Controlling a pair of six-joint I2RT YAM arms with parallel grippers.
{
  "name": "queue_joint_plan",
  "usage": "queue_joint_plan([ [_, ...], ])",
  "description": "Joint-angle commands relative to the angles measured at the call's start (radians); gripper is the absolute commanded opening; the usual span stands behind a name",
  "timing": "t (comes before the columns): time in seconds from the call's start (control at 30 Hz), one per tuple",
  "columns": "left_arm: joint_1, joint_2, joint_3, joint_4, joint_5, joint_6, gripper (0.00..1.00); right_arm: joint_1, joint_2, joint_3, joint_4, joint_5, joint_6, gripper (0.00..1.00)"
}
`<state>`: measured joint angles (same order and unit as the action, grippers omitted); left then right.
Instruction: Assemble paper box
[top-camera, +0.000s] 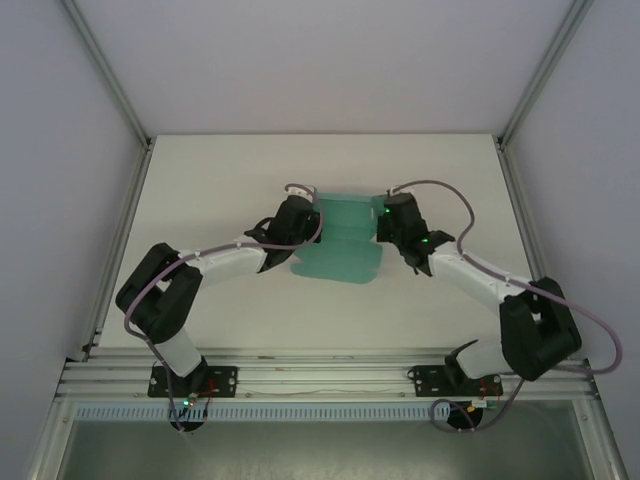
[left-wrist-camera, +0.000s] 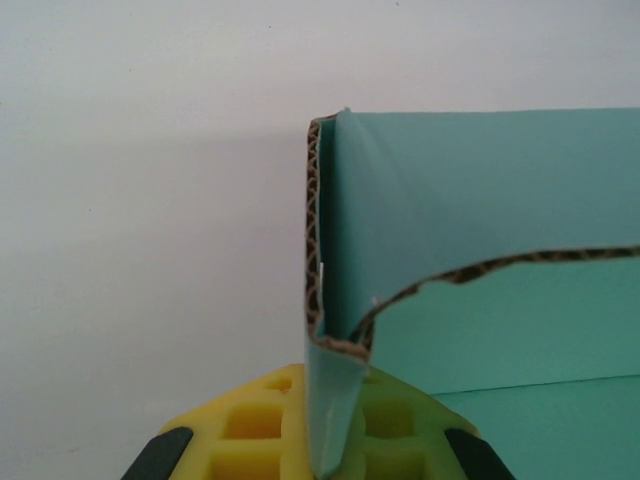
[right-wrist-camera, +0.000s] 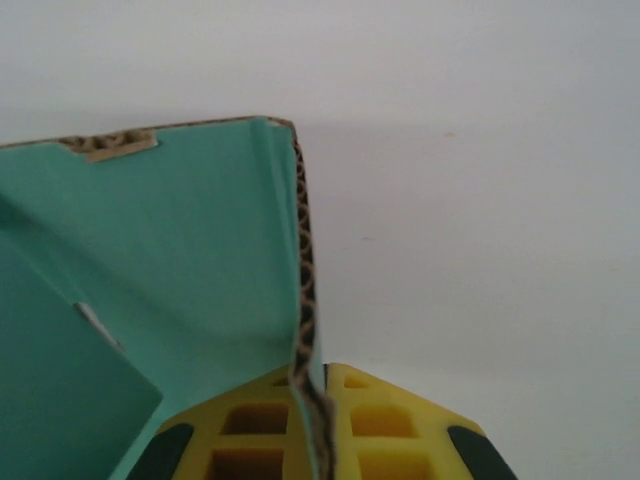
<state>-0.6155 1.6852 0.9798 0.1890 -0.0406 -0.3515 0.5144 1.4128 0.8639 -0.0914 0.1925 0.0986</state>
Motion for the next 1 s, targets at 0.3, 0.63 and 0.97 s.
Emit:
queue_joint_plan([
  [0.3, -0.012, 0.020, 0.048, -0.025, 0.000, -0.058, 0.00, 0.079, 0.195, 0.203, -0.222, 0.493, 0.194, 0.00],
  [0.63, -0.007, 0.034, 0.051, -0.046, -0.036, -0.036, 0.00, 0.078, -0.113, 0.044, -0.107, 0.225, 0.039, 0.40],
  [0.97, -0.003, 0.007, 0.020, -0.020, -0.043, -0.004, 0.00, -0.179, -0.483, -0.183, -0.029, -0.159, 0.055, 1.00],
])
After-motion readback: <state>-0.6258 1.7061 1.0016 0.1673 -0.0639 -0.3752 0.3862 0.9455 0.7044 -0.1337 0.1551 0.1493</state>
